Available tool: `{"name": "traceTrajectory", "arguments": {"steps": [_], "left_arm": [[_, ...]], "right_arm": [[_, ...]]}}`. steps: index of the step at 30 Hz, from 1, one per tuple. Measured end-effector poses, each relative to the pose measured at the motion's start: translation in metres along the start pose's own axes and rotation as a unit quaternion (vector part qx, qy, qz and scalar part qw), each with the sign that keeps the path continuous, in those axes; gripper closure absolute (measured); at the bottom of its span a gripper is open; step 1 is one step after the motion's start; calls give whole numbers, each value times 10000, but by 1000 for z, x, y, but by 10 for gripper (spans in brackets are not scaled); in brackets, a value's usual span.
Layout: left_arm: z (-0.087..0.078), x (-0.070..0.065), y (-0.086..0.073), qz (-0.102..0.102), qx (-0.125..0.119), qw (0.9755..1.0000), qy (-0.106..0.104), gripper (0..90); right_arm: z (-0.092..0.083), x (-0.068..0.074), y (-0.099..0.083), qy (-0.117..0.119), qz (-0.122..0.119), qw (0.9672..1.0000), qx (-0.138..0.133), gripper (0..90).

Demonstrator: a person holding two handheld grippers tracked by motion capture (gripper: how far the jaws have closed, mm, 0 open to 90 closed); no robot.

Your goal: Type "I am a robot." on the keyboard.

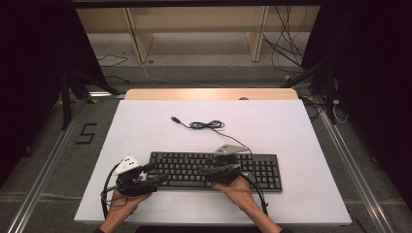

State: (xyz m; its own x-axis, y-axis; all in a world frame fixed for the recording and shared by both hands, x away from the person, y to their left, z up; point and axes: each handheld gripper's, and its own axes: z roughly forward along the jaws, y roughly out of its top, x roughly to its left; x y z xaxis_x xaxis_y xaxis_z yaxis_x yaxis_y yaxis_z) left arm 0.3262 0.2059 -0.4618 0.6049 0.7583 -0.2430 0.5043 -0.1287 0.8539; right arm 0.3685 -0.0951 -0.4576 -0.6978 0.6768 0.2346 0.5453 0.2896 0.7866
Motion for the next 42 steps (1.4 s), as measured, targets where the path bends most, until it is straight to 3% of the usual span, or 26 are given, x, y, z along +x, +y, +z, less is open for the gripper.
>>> {"name": "traceTrajectory", "arguments": {"steps": [14, 22, 42], "left_arm": [[-1, 0, 0, -95, -24, 9999, -28, 282], [-3, 1, 1, -124, -85, 9999, -1, 266], [-5, 2, 0, -143, -66, 9999, 44, 255]], "right_arm": [[6, 10, 2, 257, -113, 9996, 47, 397], [12, 16, 3, 365, -175, 9991, 80, 402], [28, 24, 4, 362, -369, 9981, 345, 841]]}}
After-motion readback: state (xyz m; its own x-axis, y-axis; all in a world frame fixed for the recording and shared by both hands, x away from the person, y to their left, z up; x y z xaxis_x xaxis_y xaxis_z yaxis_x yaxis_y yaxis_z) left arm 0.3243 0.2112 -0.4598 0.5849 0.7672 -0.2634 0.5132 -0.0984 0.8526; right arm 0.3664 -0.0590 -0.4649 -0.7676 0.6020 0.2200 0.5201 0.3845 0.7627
